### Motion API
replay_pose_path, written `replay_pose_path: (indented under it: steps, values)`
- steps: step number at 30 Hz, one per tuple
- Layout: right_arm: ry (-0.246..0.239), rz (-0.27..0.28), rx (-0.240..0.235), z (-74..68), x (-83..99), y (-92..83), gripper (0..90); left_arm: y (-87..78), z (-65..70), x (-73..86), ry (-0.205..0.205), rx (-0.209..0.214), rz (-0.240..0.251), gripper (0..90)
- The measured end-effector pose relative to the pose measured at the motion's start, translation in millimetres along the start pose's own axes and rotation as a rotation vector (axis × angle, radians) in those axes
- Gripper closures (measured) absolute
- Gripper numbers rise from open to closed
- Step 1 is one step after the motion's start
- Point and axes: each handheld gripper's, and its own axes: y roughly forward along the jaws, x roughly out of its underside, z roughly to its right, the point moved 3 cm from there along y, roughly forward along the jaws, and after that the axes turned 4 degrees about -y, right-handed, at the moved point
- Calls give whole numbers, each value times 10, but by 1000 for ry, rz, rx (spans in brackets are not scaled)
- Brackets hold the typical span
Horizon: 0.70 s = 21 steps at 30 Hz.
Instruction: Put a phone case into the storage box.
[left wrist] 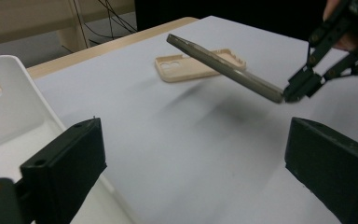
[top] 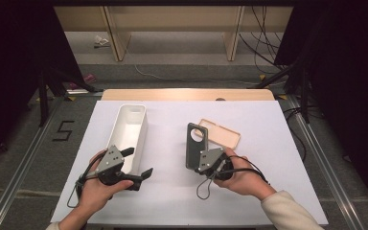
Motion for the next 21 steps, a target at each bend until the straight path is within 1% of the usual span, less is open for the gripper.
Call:
replay_pose_path:
  steps: [3, 5, 7, 9, 10, 11, 13, 14, 15, 16, 17, 19, 21]
  values:
    - [-13, -4, 5, -62, 20, -12, 891, 56, 17, -120, -41, -3, -11, 92]
    - [-8, -8, -1, -99, 24, -20, 891, 126, 23, -227, -67, -8, -26, 113]
    - [-10, -6, 1, -116, 22, -32, 891, 224, 20, -337, -69, -22, -48, 136]
    - [-7, -5, 6, -133, 17, -48, 891, 369, 15, -439, -75, -35, -81, 152]
    - [-15, 2, 17, -129, 12, -55, 892, 439, 17, -478, -82, -37, -101, 155]
    - [-9, 1, 10, -142, 9, -61, 892, 495, 20, -504, -91, -36, -118, 157]
    - [-10, 8, 16, -151, -4, -66, 891, 639, 36, -570, -126, -20, -146, 164]
    - [-18, 10, 23, -148, -12, -68, 892, 727, 50, -611, -136, -10, -164, 174]
    - [-9, 8, 16, -161, -24, -76, 891, 778, 60, -634, -146, -4, -173, 179]
    - [-19, 11, 17, -161, -30, -76, 891, 862, 70, -672, -159, 2, -192, 186]
    - [-17, 11, 18, -167, -42, -82, 891, 913, 72, -692, -170, 4, -204, 198]
    - [-27, 17, 26, -168, -57, -85, 891, 1035, 60, -735, -196, -5, -239, 222]
    - [-33, 19, 28, -177, -75, -89, 891, 1149, 40, -766, -225, -17, -262, 249]
